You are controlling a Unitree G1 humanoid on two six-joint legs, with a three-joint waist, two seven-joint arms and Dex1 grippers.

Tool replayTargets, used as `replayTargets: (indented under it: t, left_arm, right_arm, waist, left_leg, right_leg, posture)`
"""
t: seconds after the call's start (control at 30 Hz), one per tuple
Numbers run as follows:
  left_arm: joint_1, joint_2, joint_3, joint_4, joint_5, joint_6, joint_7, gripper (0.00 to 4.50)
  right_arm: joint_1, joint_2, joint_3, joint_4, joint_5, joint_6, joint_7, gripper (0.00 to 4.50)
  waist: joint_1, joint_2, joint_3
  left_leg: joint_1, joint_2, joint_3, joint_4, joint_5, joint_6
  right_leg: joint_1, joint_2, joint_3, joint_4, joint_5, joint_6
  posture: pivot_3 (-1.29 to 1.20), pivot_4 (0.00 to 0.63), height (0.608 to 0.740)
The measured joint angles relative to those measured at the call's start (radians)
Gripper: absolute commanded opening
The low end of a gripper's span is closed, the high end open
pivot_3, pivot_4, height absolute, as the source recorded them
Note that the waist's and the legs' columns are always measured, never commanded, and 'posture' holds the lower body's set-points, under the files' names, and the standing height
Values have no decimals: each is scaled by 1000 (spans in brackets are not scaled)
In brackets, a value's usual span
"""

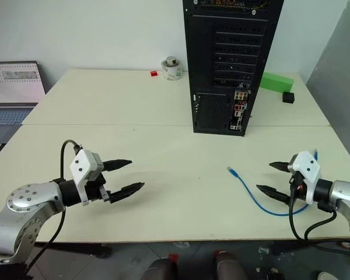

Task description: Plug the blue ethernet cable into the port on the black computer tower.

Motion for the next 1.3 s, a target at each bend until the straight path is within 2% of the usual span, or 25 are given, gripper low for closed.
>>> replayTargets:
  t: [0.23, 0.4, 0.73, 0.9, 1.0, 1.2, 1.27, 1.3]
  left_arm:
    - [-9, 30, -63, -10, 13, -24, -70, 4446]
    - [-62, 29, -119, -17, 3, -31, -116, 4446]
    - [-168, 11, -203, 59, 25, -82, -173, 4446]
    - [-172, 4, -207, 81, 28, -93, -177, 4446]
    - [-173, -3, -207, 88, 30, -104, -179, 4500]
    - [-174, -6, -207, 92, 29, -107, -195, 4500]
    - [-174, -8, -207, 96, 29, -107, -195, 4500]
    - [-175, -9, -207, 97, 29, -107, -196, 4500]
  right_arm:
    - [5, 36, 30, -45, 0, 28, -30, 4370]
    - [-10, 104, 88, -43, -13, 56, -94, 4370]
    - [-135, 298, 219, 74, -126, 47, -245, 4370]
    - [-141, 322, 247, 131, -177, 20, -273, 4370]
    - [-141, 335, 250, 169, -206, -10, -289, 3819]
    - [-147, 347, 254, 197, -240, -48, -305, 2147]
    - [-148, 346, 254, 197, -247, -53, -304, 1644]
    - [-148, 346, 254, 197, -248, -53, -303, 1533]
  waist:
    - [0, 0, 0]
    - [0, 0, 0]
    - [-1, 0, 0]
    - [0, 0, 0]
    - [0, 0, 0]
    - [-1, 0, 0]
    - [-1, 0, 0]
    - [-1, 0, 0]
  left_leg:
    - [0, 0, 0, 0, 0, 0]
    - [0, 0, 0, 0, 0, 0]
    - [0, 1, 0, 0, 0, 0]
    - [0, 1, 0, 0, 0, 0]
    - [0, 1, 0, 0, 0, 0]
    - [0, 1, 0, 0, 0, 0]
    - [0, 1, 0, 0, 0, 0]
    - [0, 1, 0, 0, 0, 0]
  right_leg:
    - [0, 0, 0, 0, 0, 0]
    - [0, 0, 0, 0, 0, 0]
    - [-1, 5, 0, 1, 0, 0]
    - [-1, 5, 0, 1, 0, 0]
    - [-1, 5, 0, 1, 0, 0]
    - [-1, 5, 0, 2, 0, 0]
    - [-1, 5, 0, 2, 0, 0]
    - [-1, 5, 0, 2, 0, 0]
  posture:
    - [0, 150, 740]
    - [0, 150, 740]
    - [0, 150, 740]
    - [0, 150, 740]
    - [0, 150, 740]
    - [0, 150, 740]
    - [0, 150, 740]
    - [0, 150, 740]
